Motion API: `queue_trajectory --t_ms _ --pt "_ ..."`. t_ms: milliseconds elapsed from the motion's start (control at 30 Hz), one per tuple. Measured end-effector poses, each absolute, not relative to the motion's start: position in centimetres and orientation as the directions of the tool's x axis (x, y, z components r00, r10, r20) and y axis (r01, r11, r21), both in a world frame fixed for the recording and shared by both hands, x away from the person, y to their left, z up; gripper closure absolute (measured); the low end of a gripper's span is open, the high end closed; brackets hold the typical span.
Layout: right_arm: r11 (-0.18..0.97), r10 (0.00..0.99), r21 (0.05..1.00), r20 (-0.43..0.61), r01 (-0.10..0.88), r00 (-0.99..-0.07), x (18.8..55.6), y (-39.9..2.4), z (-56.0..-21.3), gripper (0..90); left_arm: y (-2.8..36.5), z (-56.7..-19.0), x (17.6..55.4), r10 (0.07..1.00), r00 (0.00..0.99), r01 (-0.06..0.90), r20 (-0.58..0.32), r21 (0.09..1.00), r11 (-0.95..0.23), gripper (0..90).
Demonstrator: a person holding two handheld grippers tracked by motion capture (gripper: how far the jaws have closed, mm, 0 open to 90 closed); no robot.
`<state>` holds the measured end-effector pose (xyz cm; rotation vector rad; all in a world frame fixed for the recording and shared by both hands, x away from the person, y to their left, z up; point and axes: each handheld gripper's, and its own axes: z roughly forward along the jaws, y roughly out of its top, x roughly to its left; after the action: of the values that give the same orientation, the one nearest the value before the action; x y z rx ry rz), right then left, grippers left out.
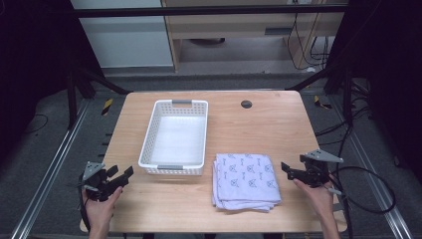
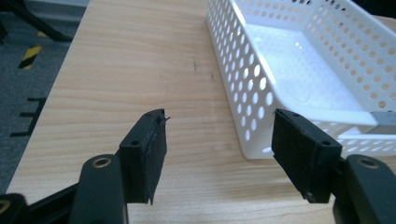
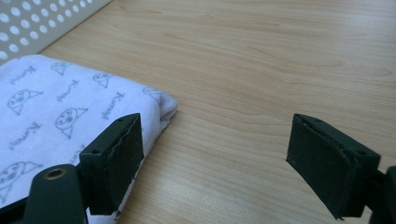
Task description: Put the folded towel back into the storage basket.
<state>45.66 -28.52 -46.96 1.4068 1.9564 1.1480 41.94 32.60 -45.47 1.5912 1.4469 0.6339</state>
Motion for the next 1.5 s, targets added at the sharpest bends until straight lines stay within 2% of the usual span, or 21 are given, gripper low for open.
queue_trajectory --t_ms 600,900,1267,1500 --pt "0.106 0.915 0.867 0.107 0.487 -0.390 44.5 -27.3 -45.4 24.1 29.9 -43.2 40.7 0.933 0.317 0.452 -0.171 0.892 0.010 30.7" --pt "0.130 0.900 0.874 0.093 0.468 -0.425 44.6 -26.3 -44.5 27.0 28.4 -42.5 40.4 0.927 0.337 0.428 -0.163 0.904 0.003 35.4" --pt "0.094 0.891 0.890 0.125 0.447 -0.436 45.7 -25.8 -40.9 27.8 25.7 -40.6 41.5 0.911 0.383 0.424 -0.151 0.905 -0.028 36.9" --pt "0.057 0.888 0.900 0.152 0.431 -0.434 46.5 -25.5 -40.4 30.2 23.2 -39.7 41.7 0.895 0.423 0.409 -0.140 0.911 -0.051 39.6"
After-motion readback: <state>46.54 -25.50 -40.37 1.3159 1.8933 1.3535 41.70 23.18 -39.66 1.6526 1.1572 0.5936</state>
